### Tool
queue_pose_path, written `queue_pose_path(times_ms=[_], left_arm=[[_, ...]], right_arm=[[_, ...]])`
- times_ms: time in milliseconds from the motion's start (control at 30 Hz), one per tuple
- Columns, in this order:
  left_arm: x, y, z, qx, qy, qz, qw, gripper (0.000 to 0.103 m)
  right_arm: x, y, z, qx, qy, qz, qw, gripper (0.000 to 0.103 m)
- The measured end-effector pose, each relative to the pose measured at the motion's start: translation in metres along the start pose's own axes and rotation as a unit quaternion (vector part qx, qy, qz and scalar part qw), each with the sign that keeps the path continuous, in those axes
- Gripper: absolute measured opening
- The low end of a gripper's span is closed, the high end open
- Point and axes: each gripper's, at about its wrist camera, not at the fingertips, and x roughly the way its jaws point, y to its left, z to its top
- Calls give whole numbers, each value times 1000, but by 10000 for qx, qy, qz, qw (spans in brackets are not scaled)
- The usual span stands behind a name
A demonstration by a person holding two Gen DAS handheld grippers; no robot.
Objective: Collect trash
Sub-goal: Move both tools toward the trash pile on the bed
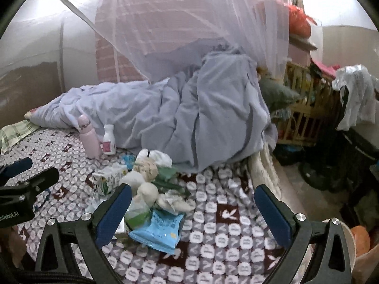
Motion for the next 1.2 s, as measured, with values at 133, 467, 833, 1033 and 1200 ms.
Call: queue_pose_path(times_ms=[133,467,833,1033,1200], left_arm=[[-2,-1,2,6,-61,38,10000,103],[-4,1,7,-111,-137,59,9998,102],[-1,3,5,-150,-154,127,9997,103],[-1,3,6,-154,-157,124,9997,102],[0,3,5,-158,-145,115,9997,102]], right_arm=[[-8,-2,2,39,-197,-26,9998,103],[-15,-6,5,150,-360,-167,9991,103],[-15,-7,6,168,-347,-187,9991,103],[-15,-7,5,149,-335,-167,9992,103],[-9,-6,7,158,-259,-192,9994,103]])
